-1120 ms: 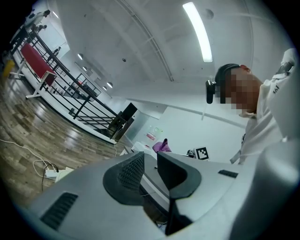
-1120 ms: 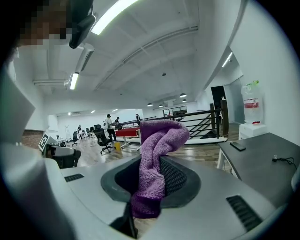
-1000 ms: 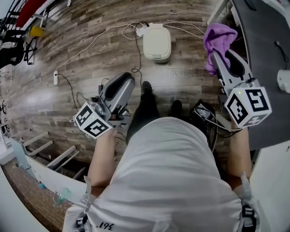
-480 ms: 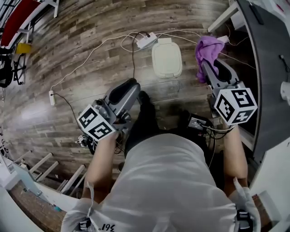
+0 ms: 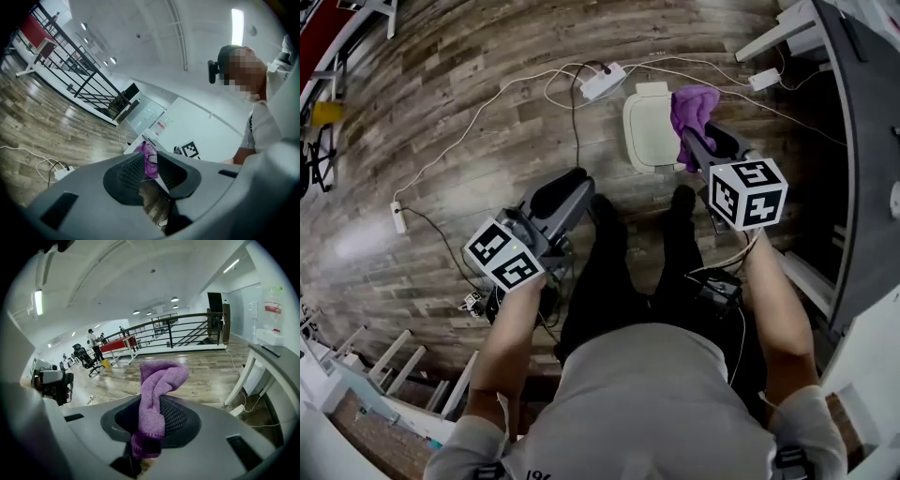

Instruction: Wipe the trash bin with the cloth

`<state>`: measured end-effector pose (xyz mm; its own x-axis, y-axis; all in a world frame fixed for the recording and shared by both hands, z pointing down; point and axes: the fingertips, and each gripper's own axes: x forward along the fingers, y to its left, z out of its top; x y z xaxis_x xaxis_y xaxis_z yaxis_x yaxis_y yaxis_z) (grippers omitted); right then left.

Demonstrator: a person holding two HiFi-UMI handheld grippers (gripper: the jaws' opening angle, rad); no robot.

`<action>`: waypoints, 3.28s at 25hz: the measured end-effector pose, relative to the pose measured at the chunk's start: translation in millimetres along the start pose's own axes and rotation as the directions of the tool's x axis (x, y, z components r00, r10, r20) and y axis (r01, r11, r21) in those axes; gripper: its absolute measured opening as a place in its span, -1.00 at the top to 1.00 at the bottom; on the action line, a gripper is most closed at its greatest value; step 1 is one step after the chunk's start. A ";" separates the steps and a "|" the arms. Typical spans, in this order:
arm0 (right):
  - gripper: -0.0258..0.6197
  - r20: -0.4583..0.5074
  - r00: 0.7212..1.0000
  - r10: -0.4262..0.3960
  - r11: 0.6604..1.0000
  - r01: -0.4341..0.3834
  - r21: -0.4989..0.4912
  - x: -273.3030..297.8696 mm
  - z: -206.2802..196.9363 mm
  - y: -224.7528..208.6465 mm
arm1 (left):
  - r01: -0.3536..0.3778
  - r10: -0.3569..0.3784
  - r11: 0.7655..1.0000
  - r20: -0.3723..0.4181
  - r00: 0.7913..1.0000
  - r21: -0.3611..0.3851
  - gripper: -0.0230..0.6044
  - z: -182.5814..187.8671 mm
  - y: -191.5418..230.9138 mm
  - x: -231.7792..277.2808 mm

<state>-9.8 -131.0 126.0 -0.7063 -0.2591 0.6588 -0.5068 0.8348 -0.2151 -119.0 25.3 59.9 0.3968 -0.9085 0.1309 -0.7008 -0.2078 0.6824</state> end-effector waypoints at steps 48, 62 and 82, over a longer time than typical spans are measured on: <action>0.59 -0.432 0.891 0.141 0.989 -0.111 0.094 347.7 -197.3 -129.4 | -0.202 0.190 0.979 -0.204 0.960 -0.037 0.89 -208.6 223.1 176.5; 0.59 -0.457 0.890 -0.003 0.997 0.036 0.062 303.2 -214.0 -224.6 | -0.181 0.165 0.982 -0.207 0.964 -0.060 0.89 -213.6 219.2 206.9; 0.59 -0.388 0.904 -0.180 0.983 0.183 -0.029 246.3 -197.9 -232.6 | -0.177 0.169 0.984 -0.237 0.957 -0.012 0.89 -206.3 217.9 172.0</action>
<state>32.0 -292.9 481.0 -0.3557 -0.1959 0.9138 -0.6132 0.7868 -0.0700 -81.1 -101.5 379.5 0.4019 -0.8184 0.4107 -0.7527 -0.0398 0.6572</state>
